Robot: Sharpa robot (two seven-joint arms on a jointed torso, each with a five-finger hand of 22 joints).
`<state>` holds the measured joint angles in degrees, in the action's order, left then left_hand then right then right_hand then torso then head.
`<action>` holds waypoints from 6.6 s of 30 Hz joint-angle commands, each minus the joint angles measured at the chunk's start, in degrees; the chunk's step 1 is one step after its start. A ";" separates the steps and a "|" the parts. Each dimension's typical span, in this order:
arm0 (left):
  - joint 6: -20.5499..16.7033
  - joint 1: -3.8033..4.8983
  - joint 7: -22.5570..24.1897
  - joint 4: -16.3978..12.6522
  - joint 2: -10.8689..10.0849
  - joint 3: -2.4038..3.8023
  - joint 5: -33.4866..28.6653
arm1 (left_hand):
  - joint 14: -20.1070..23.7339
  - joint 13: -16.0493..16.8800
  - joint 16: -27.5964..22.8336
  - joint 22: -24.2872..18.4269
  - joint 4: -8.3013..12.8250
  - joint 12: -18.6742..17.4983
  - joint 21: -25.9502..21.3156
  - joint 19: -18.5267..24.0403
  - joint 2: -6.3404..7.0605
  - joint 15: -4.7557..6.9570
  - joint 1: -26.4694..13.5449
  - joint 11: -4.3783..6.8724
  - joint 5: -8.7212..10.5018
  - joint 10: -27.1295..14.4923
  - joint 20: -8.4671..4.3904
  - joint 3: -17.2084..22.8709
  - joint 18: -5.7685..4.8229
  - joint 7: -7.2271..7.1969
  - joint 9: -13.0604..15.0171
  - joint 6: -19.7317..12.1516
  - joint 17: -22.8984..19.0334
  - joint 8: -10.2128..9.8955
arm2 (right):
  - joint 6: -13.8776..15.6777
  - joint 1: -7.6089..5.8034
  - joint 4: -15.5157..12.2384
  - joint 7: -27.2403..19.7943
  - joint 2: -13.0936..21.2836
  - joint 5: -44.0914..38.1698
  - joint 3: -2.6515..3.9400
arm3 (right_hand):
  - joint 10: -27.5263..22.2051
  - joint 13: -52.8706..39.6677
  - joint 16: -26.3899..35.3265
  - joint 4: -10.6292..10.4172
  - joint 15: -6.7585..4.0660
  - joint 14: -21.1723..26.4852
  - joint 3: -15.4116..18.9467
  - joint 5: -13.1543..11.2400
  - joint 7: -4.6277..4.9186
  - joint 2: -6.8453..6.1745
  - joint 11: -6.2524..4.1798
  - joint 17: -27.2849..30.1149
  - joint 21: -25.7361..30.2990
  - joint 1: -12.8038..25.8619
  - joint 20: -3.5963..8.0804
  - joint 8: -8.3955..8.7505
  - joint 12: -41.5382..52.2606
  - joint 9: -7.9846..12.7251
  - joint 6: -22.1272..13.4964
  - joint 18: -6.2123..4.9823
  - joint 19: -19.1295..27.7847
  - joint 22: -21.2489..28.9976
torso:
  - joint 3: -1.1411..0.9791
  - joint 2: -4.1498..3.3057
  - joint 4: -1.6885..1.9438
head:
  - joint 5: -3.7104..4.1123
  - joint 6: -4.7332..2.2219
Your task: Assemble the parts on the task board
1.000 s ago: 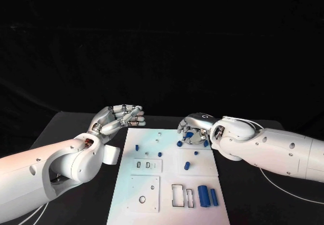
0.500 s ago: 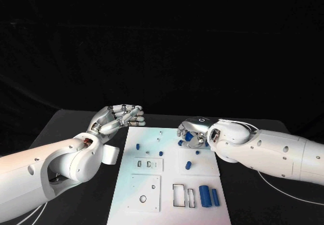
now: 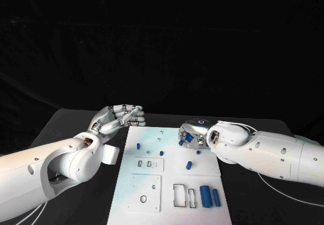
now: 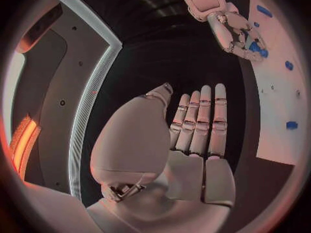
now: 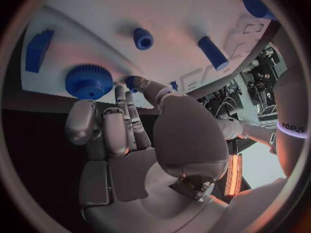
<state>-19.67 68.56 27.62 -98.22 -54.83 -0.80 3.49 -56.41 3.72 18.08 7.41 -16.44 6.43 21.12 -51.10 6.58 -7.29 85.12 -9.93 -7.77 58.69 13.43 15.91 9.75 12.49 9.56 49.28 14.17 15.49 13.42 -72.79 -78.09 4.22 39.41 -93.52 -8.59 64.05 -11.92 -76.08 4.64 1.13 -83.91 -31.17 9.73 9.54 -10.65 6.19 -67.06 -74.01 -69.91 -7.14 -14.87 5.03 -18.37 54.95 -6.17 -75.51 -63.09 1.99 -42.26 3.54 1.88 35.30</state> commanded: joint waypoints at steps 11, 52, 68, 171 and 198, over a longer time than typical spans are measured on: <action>1.16 0.15 -0.62 -0.08 -0.03 0.06 0.08 | 0.08 0.02 -0.32 -0.12 -0.16 -0.38 -0.08 -0.12 0.11 -0.28 -0.53 -0.40 0.18 -0.15 0.14 0.34 0.71 1.08 -0.09 -0.22 0.13 -0.26 | -0.85 0.20 0.26 0.39 -0.31 -0.78 -0.01 | 1.27 0.40 -1.44 -0.72 -0.37 -2.40 -1.69 -0.92 -0.55 0.91 -0.77 -1.28 -2.34 0.22 0.31 -0.89 0.63 -0.74 1.74 1.43 -1.69 -3.66 | -0.03 -0.33 -0.02 | -0.06 0.16; 1.52 0.30 -1.91 0.48 -0.14 0.06 0.06 | 0.47 0.05 -0.92 -0.45 0.53 -1.57 -0.33 0.07 0.27 -0.53 0.76 -0.76 0.07 -0.69 0.28 1.60 0.71 1.50 -0.41 -0.90 0.69 -1.07 | 11.52 -0.42 0.43 5.07 -3.75 1.80 0.26 | 4.64 1.22 -3.24 -2.49 -1.43 -2.49 -5.18 -3.88 -2.12 3.67 -2.07 -2.18 -4.84 0.56 1.29 -3.36 1.35 -3.87 3.78 2.03 -3.13 -7.82 | 0.01 -0.70 0.10 | -0.39 -0.45; 1.65 0.56 -1.96 0.62 0.19 0.06 0.06 | 0.49 0.05 -0.95 -0.46 0.55 -1.61 -0.34 0.08 0.27 -0.54 0.83 -0.77 0.06 -0.71 0.29 1.67 0.71 1.51 -0.42 -0.93 0.71 -1.10 | 13.63 -0.55 5.29 6.39 -9.11 1.35 0.30 | 4.53 1.32 -3.26 -2.71 -1.39 -2.46 -5.25 -4.15 -2.03 3.63 -2.00 -2.11 -4.76 0.81 1.27 -3.31 1.20 -4.00 3.49 2.01 -3.03 -7.73 | 0.06 -0.82 0.20 | -0.73 -0.58; 2.50 1.89 -2.50 1.46 -0.39 0.02 -0.14 | 0.62 0.10 -1.25 -0.61 0.42 -2.01 -0.42 0.18 0.55 -0.64 0.96 -0.86 0.11 -0.69 0.36 2.19 0.70 1.59 -0.52 -1.01 1.01 -1.36 | 5.16 0.22 0.27 5.93 3.85 21.16 0.93 | 16.81 -66.45 -13.28 -8.80 -0.41 -5.62 11.97 2.60 0.16 -1.25 -1.31 -20.64 -9.53 -1.27 0.36 -0.49 74.50 -7.39 -9.23 3.82 -8.29 -18.06 | -0.51 -0.52 -1.47 | -2.42 0.48; 2.69 1.89 -2.71 1.75 -0.27 0.03 -0.14 | 0.62 0.11 -1.29 -0.63 0.39 -2.06 -0.43 0.18 0.59 -0.64 0.95 -0.86 0.12 -0.66 0.37 2.26 0.71 1.59 -0.52 -1.00 1.07 -1.38 | 4.70 1.17 3.07 7.23 1.43 20.84 0.79 | 19.79 -70.67 -13.72 -7.61 -0.84 -5.92 8.45 0.87 -0.65 0.95 -1.98 -22.14 -10.95 -3.84 0.58 -3.36 78.57 -8.56 -5.44 4.29 -9.60 -20.18 | -0.57 -0.41 -1.61 | -2.88 0.77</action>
<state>-18.08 70.37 24.70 -96.43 -55.23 -0.82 3.42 -56.00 3.76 16.96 6.86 -16.04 4.59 20.91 -51.09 7.10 -7.70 85.65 -10.55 -7.77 58.06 13.43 17.72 9.74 12.27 9.11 48.64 15.18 14.50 19.55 -72.01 -75.12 10.11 40.91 -72.11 -7.57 83.61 -74.94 -89.42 -3.16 0.42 -83.81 -22.26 10.91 9.04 -9.83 4.25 -74.94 -84.83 -73.03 -6.67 -17.73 83.44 -26.55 48.90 -3.04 -83.91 -74.92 1.42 -42.68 1.94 -1.05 36.06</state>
